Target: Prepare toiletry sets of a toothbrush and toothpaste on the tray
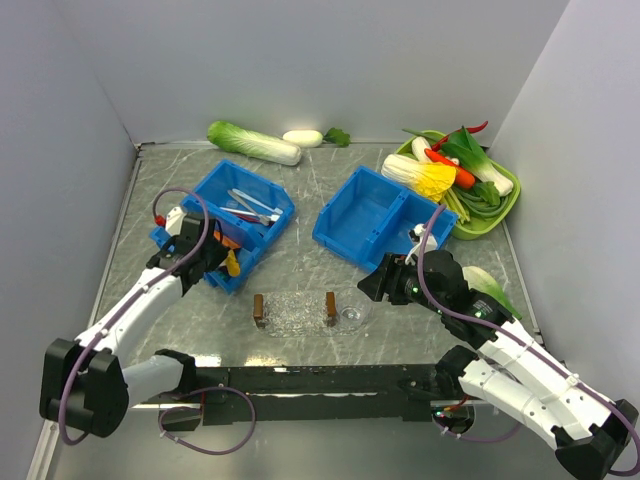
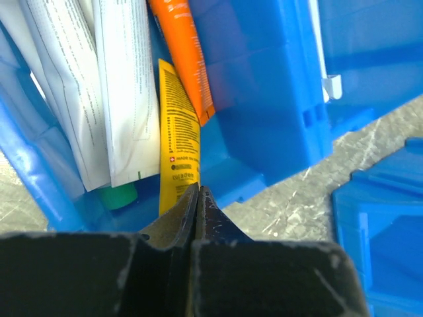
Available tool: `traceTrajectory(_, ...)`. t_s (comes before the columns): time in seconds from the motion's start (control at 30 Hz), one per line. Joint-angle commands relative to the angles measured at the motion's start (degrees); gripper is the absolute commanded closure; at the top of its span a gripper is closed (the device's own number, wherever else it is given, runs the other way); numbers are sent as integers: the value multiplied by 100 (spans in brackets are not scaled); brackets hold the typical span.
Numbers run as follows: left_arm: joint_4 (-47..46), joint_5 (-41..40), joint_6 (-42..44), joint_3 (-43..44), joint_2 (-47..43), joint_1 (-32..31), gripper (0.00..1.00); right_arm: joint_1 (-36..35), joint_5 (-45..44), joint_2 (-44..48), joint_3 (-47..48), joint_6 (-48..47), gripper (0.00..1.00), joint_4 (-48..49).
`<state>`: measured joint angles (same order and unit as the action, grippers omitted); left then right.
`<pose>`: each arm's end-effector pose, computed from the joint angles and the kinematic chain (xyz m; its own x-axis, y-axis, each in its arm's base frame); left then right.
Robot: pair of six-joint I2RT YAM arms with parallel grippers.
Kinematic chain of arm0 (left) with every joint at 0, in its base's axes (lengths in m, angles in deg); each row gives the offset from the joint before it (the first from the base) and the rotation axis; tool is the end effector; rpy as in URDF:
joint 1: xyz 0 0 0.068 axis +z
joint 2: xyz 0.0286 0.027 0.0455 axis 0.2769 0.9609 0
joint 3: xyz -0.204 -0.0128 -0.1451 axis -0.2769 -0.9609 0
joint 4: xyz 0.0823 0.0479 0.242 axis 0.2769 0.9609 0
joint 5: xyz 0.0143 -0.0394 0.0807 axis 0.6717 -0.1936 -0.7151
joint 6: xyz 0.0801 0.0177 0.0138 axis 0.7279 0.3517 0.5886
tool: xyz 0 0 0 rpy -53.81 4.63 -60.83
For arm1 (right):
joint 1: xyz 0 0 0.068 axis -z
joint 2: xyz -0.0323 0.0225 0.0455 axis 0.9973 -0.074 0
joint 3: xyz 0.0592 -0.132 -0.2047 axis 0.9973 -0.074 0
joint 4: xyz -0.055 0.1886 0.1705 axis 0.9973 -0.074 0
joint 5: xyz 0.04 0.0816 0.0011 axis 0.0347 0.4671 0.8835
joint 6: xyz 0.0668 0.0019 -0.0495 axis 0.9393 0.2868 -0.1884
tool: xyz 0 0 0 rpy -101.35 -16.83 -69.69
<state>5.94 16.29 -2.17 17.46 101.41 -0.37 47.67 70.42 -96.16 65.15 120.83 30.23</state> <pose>0.2591 -0.0552 0.1883 -0.4267 -0.7282 -0.5363 -0.5416 0.6806 -0.4934 0.1574 0.1301 0.2429 -0.7151 0.2469 -0.6540 -0.2718 0.7637 0.5855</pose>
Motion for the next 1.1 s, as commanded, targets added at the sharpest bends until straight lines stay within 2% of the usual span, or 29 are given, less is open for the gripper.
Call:
traceTrajectory(0.0, 138, 133, 256, 168, -279, -25, 99, 20, 95, -56, 93, 77, 28, 145)
traceTrajectory(0.13, 51, 221, 510, 63, -314, -16, 99, 20, 227, -205, 75, 112, 28, 312)
traceTrajectory(0.23, 225, 432, 827, 124, -26, -16, 98, 12, 306, -302, 75, 121, 28, 382)
traceTrajectory(0.3, 174, 676, 880, 72, 107, -16, 93, 12, 368, -338, 75, 121, 28, 426)
traceTrajectory(0.33, 156, 730, 828, 63, 203, -16, 85, 12, 385, -372, 66, 121, 28, 444)
traceTrajectory(0.4, 24, 818, 757, 36, 283, -8, 78, 3, 438, -390, 40, 130, 28, 505)
traceTrajectory(0.63, -143, 652, 651, 150, 608, -8, 54, 12, 404, -320, -13, 86, 28, 470)
traceTrajectory(0.8, -108, 599, 616, 89, 828, -8, 51, 12, 368, -346, -4, 33, 28, 435)
traceTrajectory(1.07, -125, 256, 317, -157, 670, 1, 50, 12, 359, -355, -39, 7, 28, 444)
